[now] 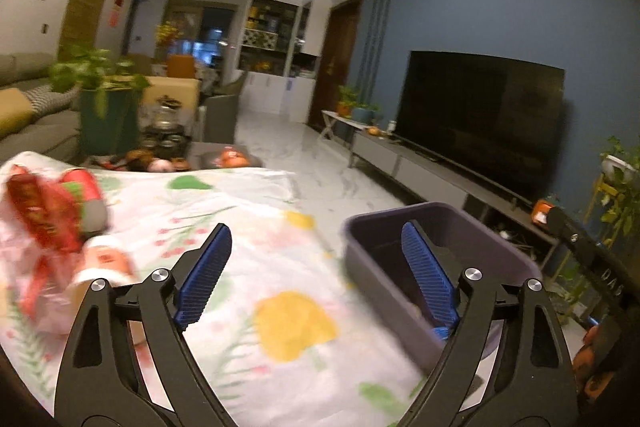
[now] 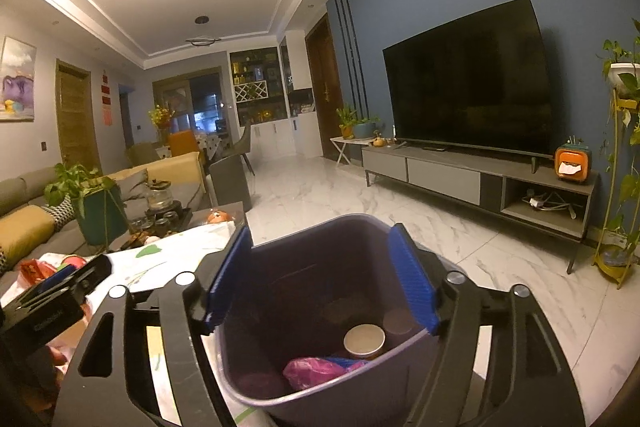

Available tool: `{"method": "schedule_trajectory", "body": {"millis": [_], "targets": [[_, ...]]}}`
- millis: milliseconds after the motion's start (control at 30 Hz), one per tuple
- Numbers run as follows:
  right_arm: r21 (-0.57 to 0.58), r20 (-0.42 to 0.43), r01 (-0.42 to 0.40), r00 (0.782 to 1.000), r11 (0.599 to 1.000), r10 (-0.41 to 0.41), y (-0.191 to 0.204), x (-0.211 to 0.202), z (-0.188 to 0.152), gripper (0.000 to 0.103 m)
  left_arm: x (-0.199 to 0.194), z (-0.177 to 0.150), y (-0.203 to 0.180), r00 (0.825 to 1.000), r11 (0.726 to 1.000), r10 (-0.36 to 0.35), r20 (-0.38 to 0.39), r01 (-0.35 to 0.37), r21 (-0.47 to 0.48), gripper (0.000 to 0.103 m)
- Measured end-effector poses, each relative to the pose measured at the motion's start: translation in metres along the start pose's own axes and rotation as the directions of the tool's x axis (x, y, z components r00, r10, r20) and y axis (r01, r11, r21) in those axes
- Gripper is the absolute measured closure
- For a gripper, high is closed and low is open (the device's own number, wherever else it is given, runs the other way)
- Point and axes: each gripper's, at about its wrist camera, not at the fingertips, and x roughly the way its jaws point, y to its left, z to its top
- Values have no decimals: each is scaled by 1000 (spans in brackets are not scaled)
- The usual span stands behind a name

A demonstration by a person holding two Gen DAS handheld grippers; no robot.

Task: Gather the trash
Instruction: 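Move both grippers back toward the trash on the table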

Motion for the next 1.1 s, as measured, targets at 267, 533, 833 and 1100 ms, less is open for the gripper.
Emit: {"method": "schedule_trajectory", "body": {"millis": [267,533,833,1100], "targets": [[-26,-16,-97,995,995,97,38,-16,-13,30,-58,-10,60,984,985,172,37,-171,-35,15],[-67,-88,-246,967,967,240,105,-15,-42,30,-113,-27,125,948,947,317,30,-314,-65,15],[-126,-172,-356,927,926,332,176,-7,-70,34,-152,-29,177,926,919,377,25,-371,-132,15],[-178,-238,-383,910,906,338,215,14,-87,38,-156,-24,191,919,910,392,27,-384,-155,15]]}}
